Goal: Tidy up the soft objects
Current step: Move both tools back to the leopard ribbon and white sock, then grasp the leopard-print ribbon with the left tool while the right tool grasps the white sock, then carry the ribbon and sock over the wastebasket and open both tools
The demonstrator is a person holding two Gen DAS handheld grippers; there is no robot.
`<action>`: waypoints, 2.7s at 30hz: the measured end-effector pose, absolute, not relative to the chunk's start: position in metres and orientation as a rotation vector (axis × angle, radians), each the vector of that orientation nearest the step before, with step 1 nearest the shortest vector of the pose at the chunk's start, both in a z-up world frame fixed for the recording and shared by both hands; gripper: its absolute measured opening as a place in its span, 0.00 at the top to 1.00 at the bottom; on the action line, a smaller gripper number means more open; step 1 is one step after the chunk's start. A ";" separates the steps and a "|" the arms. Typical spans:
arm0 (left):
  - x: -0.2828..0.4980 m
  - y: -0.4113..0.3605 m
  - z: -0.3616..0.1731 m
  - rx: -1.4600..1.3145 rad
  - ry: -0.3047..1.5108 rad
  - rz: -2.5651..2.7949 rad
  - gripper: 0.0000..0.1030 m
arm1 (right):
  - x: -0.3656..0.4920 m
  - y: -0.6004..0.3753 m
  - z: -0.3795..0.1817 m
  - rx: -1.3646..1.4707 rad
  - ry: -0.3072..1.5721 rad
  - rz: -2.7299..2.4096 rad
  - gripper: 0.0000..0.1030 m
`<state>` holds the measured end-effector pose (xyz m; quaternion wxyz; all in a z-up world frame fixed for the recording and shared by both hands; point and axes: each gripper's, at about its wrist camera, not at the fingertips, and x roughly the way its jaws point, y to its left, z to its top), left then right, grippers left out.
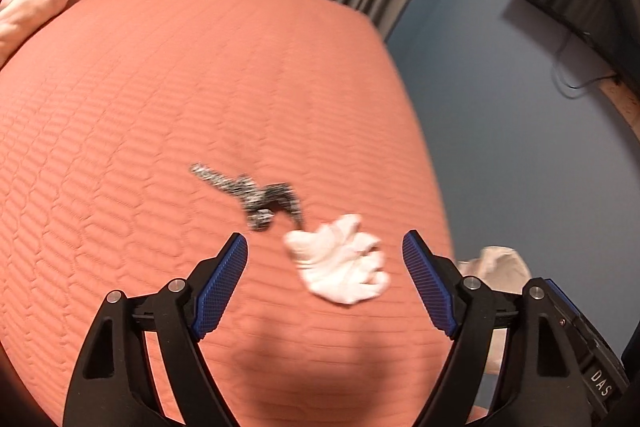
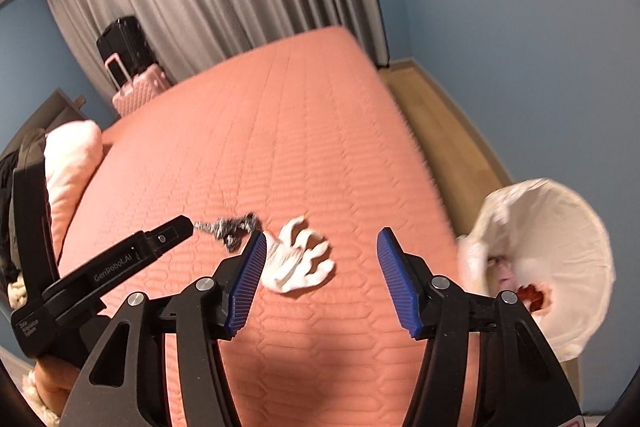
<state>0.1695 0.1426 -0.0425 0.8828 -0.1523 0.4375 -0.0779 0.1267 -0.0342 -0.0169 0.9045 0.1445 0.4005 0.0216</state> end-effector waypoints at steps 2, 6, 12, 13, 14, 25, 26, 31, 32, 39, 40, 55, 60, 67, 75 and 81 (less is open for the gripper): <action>0.176 0.152 -0.053 -0.325 0.930 -0.144 0.26 | 0.137 -0.024 -0.033 0.299 0.863 0.055 0.45; 0.192 0.170 -0.077 -0.337 0.973 -0.107 0.26 | 0.161 -0.006 -0.064 0.303 0.929 0.066 0.45; 0.221 0.184 -0.103 -0.356 1.020 -0.076 0.26 | 0.194 0.016 -0.105 0.306 1.006 0.075 0.44; 0.227 0.184 -0.107 -0.358 1.027 -0.074 0.26 | 0.199 0.018 -0.109 0.306 1.014 0.076 0.44; 0.231 0.185 -0.110 -0.360 1.031 -0.073 0.26 | 0.205 0.021 -0.116 0.307 1.025 0.076 0.44; 0.272 0.170 -0.144 -0.353 1.083 -0.144 0.45 | 0.244 0.041 -0.165 0.331 1.105 0.089 0.44; 0.272 0.170 -0.148 -0.358 1.090 -0.146 0.51 | 0.242 0.043 -0.167 0.328 1.108 0.089 0.46; 0.269 0.172 -0.152 -0.366 1.083 -0.156 0.79 | 0.239 0.044 -0.172 0.296 1.100 0.074 0.68; 0.268 0.174 -0.152 -0.373 1.083 -0.156 0.82 | 0.239 0.042 -0.172 0.293 1.102 0.071 0.76; 0.248 0.167 -0.141 -0.363 1.063 -0.188 0.86 | 0.228 0.029 -0.165 0.334 1.105 0.083 0.94; 0.247 0.166 -0.137 -0.362 1.059 -0.191 0.86 | 0.225 0.028 -0.163 0.335 1.101 0.084 0.94; 0.199 0.119 -0.048 -0.289 0.925 -0.288 0.86 | 0.172 -0.035 -0.048 0.348 0.859 0.033 0.94; 0.181 0.085 -0.015 -0.247 0.871 -0.342 0.86 | 0.150 -0.066 -0.003 0.348 0.766 0.001 0.94; 0.155 0.029 0.021 -0.180 0.803 -0.434 0.86 | 0.112 -0.100 0.040 0.352 0.664 -0.049 0.94; 0.135 -0.026 0.035 -0.120 0.780 -0.533 0.85 | 0.071 -0.148 0.056 0.375 0.613 -0.119 0.94; 0.119 -0.065 0.039 -0.084 0.789 -0.592 0.85 | 0.048 -0.185 0.053 0.409 0.596 -0.174 0.94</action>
